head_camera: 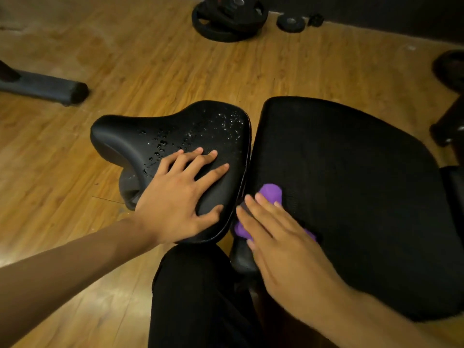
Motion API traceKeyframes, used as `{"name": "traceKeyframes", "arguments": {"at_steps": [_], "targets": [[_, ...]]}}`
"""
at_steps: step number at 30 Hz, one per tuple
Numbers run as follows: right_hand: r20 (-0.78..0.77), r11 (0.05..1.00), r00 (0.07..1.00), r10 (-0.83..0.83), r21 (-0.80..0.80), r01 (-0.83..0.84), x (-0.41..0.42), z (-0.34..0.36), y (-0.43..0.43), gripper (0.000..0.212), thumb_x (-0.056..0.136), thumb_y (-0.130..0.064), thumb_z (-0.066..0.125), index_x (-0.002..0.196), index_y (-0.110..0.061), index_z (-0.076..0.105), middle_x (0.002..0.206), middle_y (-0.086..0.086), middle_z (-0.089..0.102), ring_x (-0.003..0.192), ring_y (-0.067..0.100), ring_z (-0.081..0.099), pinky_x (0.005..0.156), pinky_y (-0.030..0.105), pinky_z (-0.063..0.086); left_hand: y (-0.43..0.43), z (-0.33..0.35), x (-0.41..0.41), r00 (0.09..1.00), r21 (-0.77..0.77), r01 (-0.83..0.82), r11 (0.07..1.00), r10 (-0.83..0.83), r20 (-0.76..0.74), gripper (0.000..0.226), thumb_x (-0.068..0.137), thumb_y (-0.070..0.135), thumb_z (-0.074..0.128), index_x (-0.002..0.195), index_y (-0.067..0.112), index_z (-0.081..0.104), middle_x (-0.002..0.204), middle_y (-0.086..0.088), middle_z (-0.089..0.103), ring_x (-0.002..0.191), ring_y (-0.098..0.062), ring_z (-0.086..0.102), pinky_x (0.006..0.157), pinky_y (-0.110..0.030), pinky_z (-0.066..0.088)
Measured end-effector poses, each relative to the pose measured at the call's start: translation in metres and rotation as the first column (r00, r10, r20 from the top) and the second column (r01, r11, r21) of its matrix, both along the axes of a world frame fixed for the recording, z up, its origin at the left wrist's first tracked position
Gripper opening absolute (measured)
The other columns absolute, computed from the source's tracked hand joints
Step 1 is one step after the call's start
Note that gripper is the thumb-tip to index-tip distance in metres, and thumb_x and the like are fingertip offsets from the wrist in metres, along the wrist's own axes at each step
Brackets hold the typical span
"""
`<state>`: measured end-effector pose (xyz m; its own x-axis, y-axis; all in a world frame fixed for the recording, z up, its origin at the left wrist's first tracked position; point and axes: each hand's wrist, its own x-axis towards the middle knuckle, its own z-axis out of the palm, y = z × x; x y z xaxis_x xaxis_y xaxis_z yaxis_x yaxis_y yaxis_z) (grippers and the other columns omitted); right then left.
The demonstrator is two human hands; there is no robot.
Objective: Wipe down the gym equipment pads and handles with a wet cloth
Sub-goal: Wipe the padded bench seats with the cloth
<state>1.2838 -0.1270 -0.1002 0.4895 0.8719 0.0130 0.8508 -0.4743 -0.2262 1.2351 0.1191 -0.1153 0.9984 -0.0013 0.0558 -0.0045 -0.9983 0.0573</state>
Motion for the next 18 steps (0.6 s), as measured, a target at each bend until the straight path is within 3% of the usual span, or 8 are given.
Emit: {"name": "traceKeyframes", "arguments": {"at_steps": [3, 5, 7, 9, 13, 15, 16, 18], "targets": [[0.009, 0.998, 0.999, 0.052, -0.043, -0.051, 0.028, 0.002, 0.004, 0.056, 0.103, -0.04, 0.026, 0.156, -0.025, 0.036, 0.164, 0.001, 0.032, 0.153, 0.015, 0.026, 0.123, 0.034, 0.015, 0.0, -0.001, 0.0, 1.0, -0.013, 0.002, 1.0, -0.002, 0.005, 0.075, 0.091, 0.065, 0.041, 0.155, 0.026, 0.046, 0.16, -0.008, 0.044, 0.149, -0.033, 0.036, 0.118, -0.049, 0.022], [0.018, 0.998, 0.998, -0.062, -0.028, 0.062, 0.074, 0.0, 0.03, 0.054, 0.108, -0.038, 0.026, 0.161, -0.026, 0.024, 0.17, 0.005, 0.015, 0.158, 0.018, 0.008, 0.125, 0.031, 0.0, -0.001, -0.001, 0.001, 1.0, -0.012, 0.003, 1.0, -0.003, 0.002, 0.074, 0.092, 0.063, 0.04, 0.156, 0.026, 0.046, 0.16, -0.008, 0.043, 0.149, -0.034, 0.036, 0.117, -0.05, 0.022], [-0.006, 0.977, 0.977, -0.214, 0.006, 0.214, 0.097, -0.003, 0.056, 0.054, 0.11, -0.032, 0.032, 0.162, -0.025, 0.022, 0.172, 0.007, 0.007, 0.158, 0.02, 0.002, 0.125, 0.032, -0.002, -0.002, -0.001, -0.001, 1.0, -0.008, 0.004, 1.0, -0.004, 0.0, 0.073, 0.093, 0.062, 0.039, 0.156, 0.026, 0.045, 0.16, -0.008, 0.043, 0.148, -0.034, 0.036, 0.117, -0.049, 0.021], [0.012, 0.976, 0.977, -0.212, 0.049, 0.211, 0.078, -0.002, 0.06, 0.054, 0.107, -0.025, 0.041, 0.16, -0.024, 0.029, 0.17, 0.009, 0.014, 0.158, 0.023, 0.01, 0.127, 0.035, 0.005, -0.002, -0.001, -0.002, 1.0, -0.012, 0.006, 1.0, -0.006, 0.0, 0.072, 0.094, 0.062, 0.039, 0.156, 0.026, 0.045, 0.16, -0.008, 0.043, 0.148, -0.034, 0.036, 0.117, -0.05, 0.022], [-0.116, 0.994, 0.988, 0.106, 0.018, -0.105, -0.015, 0.01, 0.006, 0.047, 0.102, -0.025, 0.044, 0.149, -0.029, 0.045, 0.168, 0.003, 0.021, 0.157, 0.02, 0.012, 0.125, 0.035, 0.004, 0.0, -0.002, -0.001, 1.0, -0.007, 0.007, 1.0, -0.007, 0.018, 0.072, 0.094, 0.063, 0.039, 0.157, 0.027, 0.044, 0.161, -0.007, 0.042, 0.149, -0.032, 0.035, 0.118, -0.049, 0.021], [-0.093, 0.978, 0.976, 0.198, -0.05, -0.204, -0.014, 0.009, -0.007, 0.039, 0.1, -0.029, 0.044, 0.135, -0.026, 0.06, 0.159, 0.006, 0.042, 0.152, 0.021, 0.032, 0.122, 0.036, 0.014, 0.001, -0.002, -0.001, 1.0, -0.013, 0.008, 1.0, -0.008, 0.027, 0.071, 0.095, 0.063, 0.04, 0.157, 0.028, 0.044, 0.161, -0.006, 0.042, 0.149, -0.031, 0.034, 0.119, -0.05, 0.022], [-0.018, 0.979, 0.981, 0.196, -0.05, -0.196, 0.0, 0.007, -0.003, 0.037, 0.1, -0.03, 0.046, 0.132, -0.024, 0.064, 0.155, 0.007, 0.049, 0.148, 0.02, 0.039, 0.122, 0.035, 0.02, 0.001, -0.002, -0.001, 1.0, -0.017, 0.01, 1.0, -0.01, 0.028, 0.071, 0.095, 0.062, 0.04, 0.157, 0.027, 0.044, 0.16, -0.006, 0.042, 0.149, -0.032, 0.034, 0.118, -0.05, 0.022], [0.031, 0.995, 0.995, 0.097, -0.002, -0.097, 0.031, 0.006, 0.011, 0.039, 0.104, -0.029, 0.046, 0.14, -0.02, 0.06, 0.158, 0.006, 0.044, 0.151, 0.018, 0.033, 0.124, 0.03, 0.018, 0.001, -0.003, -0.001, 1.0, -0.013, 0.016, 1.0, -0.016, 0.024, 0.071, 0.096, 0.063, 0.038, 0.156, 0.027, 0.044, 0.16, -0.007, 0.043, 0.149, -0.032, 0.035, 0.118, -0.05, 0.023]]}}
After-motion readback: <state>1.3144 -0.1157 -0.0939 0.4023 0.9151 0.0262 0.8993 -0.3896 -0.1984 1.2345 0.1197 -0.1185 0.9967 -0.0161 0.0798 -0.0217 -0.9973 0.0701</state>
